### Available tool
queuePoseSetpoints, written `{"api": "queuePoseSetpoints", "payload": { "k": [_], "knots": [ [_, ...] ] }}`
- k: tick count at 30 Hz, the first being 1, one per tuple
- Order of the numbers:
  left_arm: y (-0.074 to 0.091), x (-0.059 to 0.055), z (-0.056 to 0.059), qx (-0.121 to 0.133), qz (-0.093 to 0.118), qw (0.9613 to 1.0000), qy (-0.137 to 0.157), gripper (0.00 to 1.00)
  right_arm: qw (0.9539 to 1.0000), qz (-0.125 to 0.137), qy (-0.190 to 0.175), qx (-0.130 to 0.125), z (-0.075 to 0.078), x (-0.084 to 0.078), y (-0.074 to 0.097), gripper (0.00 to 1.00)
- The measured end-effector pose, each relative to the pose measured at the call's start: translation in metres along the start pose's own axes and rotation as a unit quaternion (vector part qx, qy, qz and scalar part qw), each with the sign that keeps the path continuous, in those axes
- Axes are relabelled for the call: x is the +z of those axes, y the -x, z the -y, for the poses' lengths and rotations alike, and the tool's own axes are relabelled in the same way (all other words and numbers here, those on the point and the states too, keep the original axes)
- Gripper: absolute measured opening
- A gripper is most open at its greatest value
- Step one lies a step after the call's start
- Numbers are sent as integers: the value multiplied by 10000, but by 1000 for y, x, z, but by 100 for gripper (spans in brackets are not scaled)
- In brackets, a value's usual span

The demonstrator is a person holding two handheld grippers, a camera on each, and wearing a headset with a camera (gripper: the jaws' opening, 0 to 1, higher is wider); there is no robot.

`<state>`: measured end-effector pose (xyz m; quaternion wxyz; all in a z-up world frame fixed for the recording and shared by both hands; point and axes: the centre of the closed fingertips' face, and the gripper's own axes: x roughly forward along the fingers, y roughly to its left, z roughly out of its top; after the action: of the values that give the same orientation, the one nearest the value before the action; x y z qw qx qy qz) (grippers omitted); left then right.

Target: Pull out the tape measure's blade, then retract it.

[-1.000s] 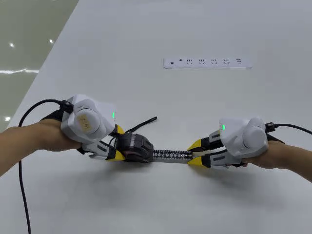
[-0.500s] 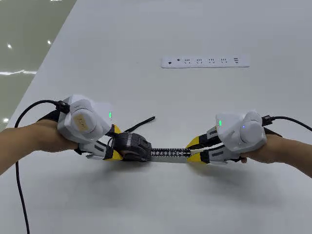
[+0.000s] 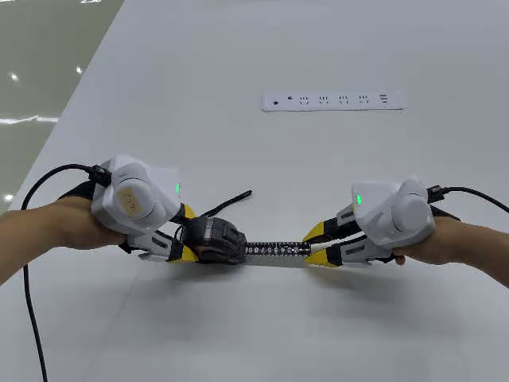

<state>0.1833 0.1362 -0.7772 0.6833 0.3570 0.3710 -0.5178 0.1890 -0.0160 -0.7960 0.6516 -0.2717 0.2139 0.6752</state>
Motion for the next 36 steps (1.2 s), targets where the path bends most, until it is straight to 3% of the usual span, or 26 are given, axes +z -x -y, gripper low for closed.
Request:
{"api": "queuePoseSetpoints", "payload": {
  "k": [36],
  "knots": [
    [0,1,0,1,-6,10000,11,25,9999,-127,33,-5,4,-20,18,12]
  ]
}}
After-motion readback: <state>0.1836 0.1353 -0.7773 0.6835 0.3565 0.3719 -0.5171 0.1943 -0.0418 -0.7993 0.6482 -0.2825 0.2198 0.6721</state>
